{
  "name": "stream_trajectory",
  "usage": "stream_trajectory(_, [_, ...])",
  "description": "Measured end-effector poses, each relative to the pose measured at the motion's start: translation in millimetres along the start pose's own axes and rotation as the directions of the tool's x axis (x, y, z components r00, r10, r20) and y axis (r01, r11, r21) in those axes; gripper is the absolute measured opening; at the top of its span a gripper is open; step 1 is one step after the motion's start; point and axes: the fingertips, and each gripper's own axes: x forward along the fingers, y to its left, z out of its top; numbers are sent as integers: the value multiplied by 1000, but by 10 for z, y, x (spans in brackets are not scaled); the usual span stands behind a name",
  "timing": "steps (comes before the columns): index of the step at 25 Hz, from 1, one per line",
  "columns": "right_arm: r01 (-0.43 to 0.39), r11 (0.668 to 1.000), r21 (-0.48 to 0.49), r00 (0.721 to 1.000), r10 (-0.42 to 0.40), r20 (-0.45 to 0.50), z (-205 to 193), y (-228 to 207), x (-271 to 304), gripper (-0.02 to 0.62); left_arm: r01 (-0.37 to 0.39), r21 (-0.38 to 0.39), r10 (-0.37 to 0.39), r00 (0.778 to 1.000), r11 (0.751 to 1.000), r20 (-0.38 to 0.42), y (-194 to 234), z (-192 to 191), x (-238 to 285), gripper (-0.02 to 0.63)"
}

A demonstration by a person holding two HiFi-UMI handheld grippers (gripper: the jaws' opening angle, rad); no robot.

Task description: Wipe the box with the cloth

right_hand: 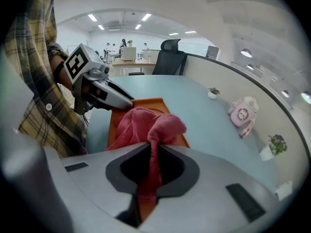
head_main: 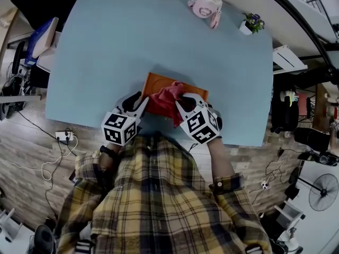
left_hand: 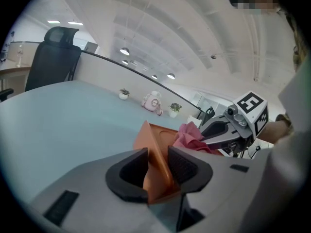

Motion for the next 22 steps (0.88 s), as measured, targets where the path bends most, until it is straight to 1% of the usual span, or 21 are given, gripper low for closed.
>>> stream_trajectory(3, [15, 1000, 20, 1000, -15, -26, -124, -32, -39, 40, 0, -2, 0, 1000, 1000, 1, 11, -11, -7, 124])
stream_trajectory(7, [39, 999, 15, 996, -38, -75, -280, -95, -121, 38, 0, -1, 0, 1000, 1000, 2, 9, -5, -11, 126])
stream_trajectory(13, [111, 992, 54, 985, -102, -136, -544, -261, -268, 40, -1, 6, 1, 1000, 1000, 0, 7, -7, -9, 127])
stream_trajectory(15, [121, 990, 67, 984, -111, -139, -579, -293, -306, 40, -1, 6, 1, 1000, 1000, -1, 7, -2, -11, 128])
stream_trajectory(19, [139, 988, 66, 980, -128, -153, -615, -337, -382, 40, -4, 5, 4, 1000, 1000, -3, -3, 1, 0, 129])
stream_trajectory(22, [172, 984, 40, 972, -163, -168, -635, -349, -445, 40, -6, 6, 6, 1000, 1000, -2, -6, 0, 1, 129])
